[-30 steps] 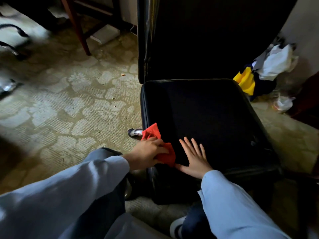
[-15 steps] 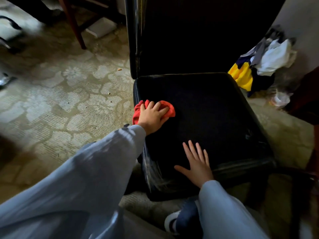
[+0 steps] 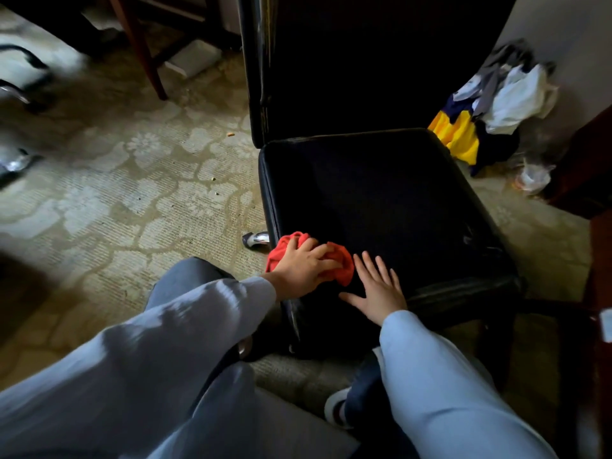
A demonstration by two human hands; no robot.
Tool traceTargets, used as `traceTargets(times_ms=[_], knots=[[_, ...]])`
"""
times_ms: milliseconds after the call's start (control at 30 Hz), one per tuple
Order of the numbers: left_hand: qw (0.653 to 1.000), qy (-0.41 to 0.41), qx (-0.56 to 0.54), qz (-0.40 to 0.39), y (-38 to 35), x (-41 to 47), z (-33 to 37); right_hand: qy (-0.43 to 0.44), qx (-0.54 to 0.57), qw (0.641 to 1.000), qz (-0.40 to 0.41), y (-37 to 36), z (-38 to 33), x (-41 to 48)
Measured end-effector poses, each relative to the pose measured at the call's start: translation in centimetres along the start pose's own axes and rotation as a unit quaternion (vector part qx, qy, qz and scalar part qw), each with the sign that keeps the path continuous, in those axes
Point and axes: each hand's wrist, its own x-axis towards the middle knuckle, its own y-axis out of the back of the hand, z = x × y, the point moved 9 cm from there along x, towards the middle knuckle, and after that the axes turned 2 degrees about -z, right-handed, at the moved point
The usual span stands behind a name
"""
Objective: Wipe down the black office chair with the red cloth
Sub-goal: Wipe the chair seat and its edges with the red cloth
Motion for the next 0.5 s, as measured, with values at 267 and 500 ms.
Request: traceTargets(times_ms=[267, 500], knots=[[0.982, -0.008, -0.183, 0.053, -2.2, -7.5, 1.1, 0.032, 0.006, 0.998, -0.050, -2.3, -2.0, -3.9], [0.659, 0.326, -0.619, 0.276, -2.1, -12.3, -12.2, 0.027, -0.044, 0.998, -0.027, -4.6, -2.1, -6.8]])
